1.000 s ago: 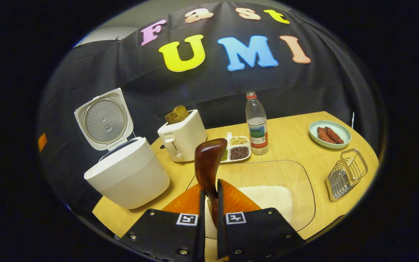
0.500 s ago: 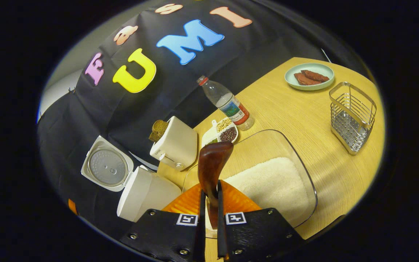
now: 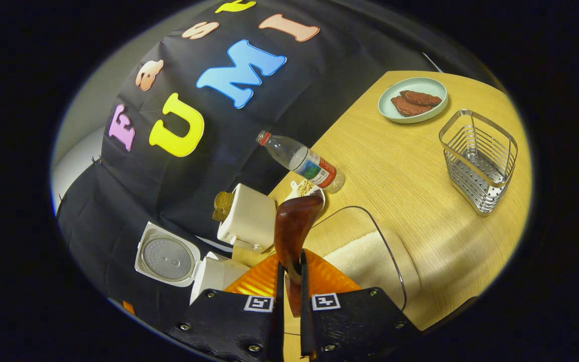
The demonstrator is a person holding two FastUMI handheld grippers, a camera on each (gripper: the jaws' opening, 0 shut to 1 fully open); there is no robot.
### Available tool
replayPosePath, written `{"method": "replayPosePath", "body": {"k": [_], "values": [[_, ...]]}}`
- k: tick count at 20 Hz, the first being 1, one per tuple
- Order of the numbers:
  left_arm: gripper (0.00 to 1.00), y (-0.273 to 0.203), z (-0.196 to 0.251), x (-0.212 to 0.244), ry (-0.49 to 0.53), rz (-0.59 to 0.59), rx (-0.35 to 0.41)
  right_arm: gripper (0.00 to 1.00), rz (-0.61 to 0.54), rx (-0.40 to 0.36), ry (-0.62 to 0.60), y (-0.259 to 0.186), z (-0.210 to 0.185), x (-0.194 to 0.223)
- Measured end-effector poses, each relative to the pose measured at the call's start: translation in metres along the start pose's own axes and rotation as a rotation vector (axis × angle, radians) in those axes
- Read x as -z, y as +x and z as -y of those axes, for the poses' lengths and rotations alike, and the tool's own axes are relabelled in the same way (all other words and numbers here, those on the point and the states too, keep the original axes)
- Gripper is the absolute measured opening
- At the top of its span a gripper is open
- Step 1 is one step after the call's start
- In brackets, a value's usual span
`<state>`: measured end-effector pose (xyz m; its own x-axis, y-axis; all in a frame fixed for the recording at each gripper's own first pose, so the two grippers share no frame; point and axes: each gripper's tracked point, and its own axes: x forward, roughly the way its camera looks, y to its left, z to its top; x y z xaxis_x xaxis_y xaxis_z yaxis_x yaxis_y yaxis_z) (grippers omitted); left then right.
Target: Close the left gripper, press the button to open the rice cooker; take a wooden spoon from the chopstick holder with the right hand, scoop a spoonful of rice and pour it into the rice cooker, then put the wooden spoon back into the chopstick holder.
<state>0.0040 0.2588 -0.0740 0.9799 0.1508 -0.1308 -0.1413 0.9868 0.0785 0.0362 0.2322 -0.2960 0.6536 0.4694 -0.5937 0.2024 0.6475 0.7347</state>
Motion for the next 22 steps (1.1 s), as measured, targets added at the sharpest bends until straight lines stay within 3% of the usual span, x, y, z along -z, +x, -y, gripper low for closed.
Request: {"method": "replayPosePath", "body": {"k": [1, 10, 14, 15, 17, 18, 19, 20, 22], "values": [[0.9, 0.002, 0.002, 0.001, -0.001, -0.001, 0.001, 0.13, 0.005, -0.012, 0.013, -0.002, -0.004, -0.004], [0.9, 0.015, 0.0, 0.008, -0.047, 0.0, 0.012, 0.13, 0.03, -0.111, 0.157, -0.01, -0.046, -0.028], [0.9, 0.02, -0.011, 0.015, -0.067, -0.005, 0.003, 0.13, 0.027, -0.141, 0.153, -0.005, -0.073, -0.029], [0.98, 0.018, -0.014, 0.014, -0.063, -0.001, 0.001, 0.13, 0.027, -0.152, 0.153, -0.003, -0.082, -0.029], [0.98, 0.018, -0.02, 0.014, -0.051, 0.007, -0.005, 0.13, 0.024, -0.173, 0.152, 0.002, -0.1, -0.03], [0.91, 0.018, -0.023, 0.017, -0.051, 0.007, -0.008, 0.13, 0.022, -0.183, 0.143, 0.005, -0.109, -0.03], [0.9, 0.018, -0.026, 0.019, -0.055, 0.004, -0.011, 0.13, 0.021, -0.188, 0.133, 0.008, -0.117, -0.029], [0.98, 0.018, -0.029, 0.024, -0.063, 0.0, -0.017, 0.13, 0.017, -0.194, 0.123, 0.011, -0.126, -0.028], [0.98, 0.016, -0.038, 0.03, -0.078, -0.01, -0.03, 0.13, 0.008, -0.21, 0.11, 0.018, -0.144, -0.023]]}}
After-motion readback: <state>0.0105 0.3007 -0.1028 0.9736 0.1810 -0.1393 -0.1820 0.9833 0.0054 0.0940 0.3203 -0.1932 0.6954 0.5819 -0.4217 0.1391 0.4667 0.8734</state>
